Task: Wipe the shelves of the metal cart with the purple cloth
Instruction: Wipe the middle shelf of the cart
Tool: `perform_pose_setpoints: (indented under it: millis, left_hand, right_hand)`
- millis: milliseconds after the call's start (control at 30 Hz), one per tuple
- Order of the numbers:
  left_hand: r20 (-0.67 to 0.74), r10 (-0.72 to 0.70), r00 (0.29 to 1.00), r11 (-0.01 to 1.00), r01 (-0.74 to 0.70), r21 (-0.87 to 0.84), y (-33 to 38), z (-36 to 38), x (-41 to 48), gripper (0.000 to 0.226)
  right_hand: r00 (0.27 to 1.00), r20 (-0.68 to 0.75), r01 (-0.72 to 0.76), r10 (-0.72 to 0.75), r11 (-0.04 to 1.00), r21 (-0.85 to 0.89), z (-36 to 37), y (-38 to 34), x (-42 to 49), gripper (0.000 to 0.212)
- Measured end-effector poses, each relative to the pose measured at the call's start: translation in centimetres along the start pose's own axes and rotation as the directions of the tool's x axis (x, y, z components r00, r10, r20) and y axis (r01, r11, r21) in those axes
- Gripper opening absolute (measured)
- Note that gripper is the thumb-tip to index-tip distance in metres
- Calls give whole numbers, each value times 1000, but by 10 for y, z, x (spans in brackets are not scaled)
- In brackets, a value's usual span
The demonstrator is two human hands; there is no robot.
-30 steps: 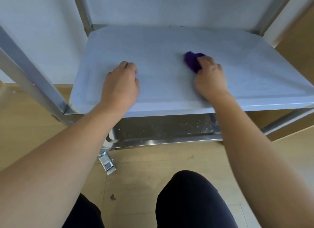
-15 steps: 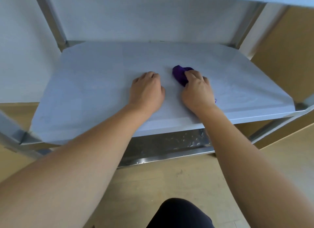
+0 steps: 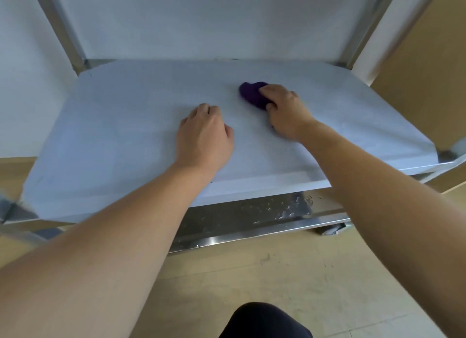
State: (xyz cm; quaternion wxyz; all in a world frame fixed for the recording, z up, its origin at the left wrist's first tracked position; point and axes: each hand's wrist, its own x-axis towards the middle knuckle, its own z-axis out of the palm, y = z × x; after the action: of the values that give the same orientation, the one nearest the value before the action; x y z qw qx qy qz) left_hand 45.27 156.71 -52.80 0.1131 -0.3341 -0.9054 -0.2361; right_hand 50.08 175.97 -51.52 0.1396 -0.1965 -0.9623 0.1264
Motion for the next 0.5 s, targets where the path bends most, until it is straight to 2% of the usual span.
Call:
perform_pose_setpoints:
  millis: [67, 100, 133, 167, 233, 300, 333, 400, 433, 500]
  left_hand:
    - [7, 15, 1000, 1000, -15, 5, 2, 2, 1, 29]
    - [8, 15, 1000, 1000, -16, 9, 2, 2, 2, 28]
    - [9, 12, 1000, 1000, -12, 14, 2, 2, 2, 28]
    - [12, 7, 1000, 1000, -7, 24, 2, 2, 2, 27]
    - [18, -5, 1000, 999, 4, 46, 2, -1, 1, 25]
    - [15, -8, 1000, 999, 8, 47, 1, -2, 0, 23]
    - [9, -2, 1000, 999, 2, 42, 1, -1, 0, 23]
    - [1, 13, 1000, 999, -13, 33, -1, 2, 1, 25]
    - [3, 19, 1000, 999, -19, 29, -1, 3, 1, 26]
    - [13, 25, 1000, 999, -25, 21, 2, 5, 2, 27]
  right_hand:
    - [970, -47, -242, 240, 969, -48, -3, 8, 8, 47]
    - [946, -67, -321, 317, 945, -68, 0, 1, 12, 47]
    - [938, -80, -342, 336, 937, -71, 4, -13, 14, 46]
    - [952, -80, -301, 296, 951, -62, 11, -29, 15, 45]
    - [995, -59, -83, 80, 995, -49, 26, -60, 12, 44]
    - [994, -10, 111, -112, 993, -35, 31, -67, 5, 47]
    - [988, 9, 155, -155, 988, -14, 27, -59, 6, 48]
    - [988, 0, 151, -151, 988, 21, 16, -28, 15, 49]
    - [996, -22, 88, -88, 996, 16, 9, -8, 20, 49]
    - [989, -64, -136, 135, 991, -13, -5, 28, 29, 49]
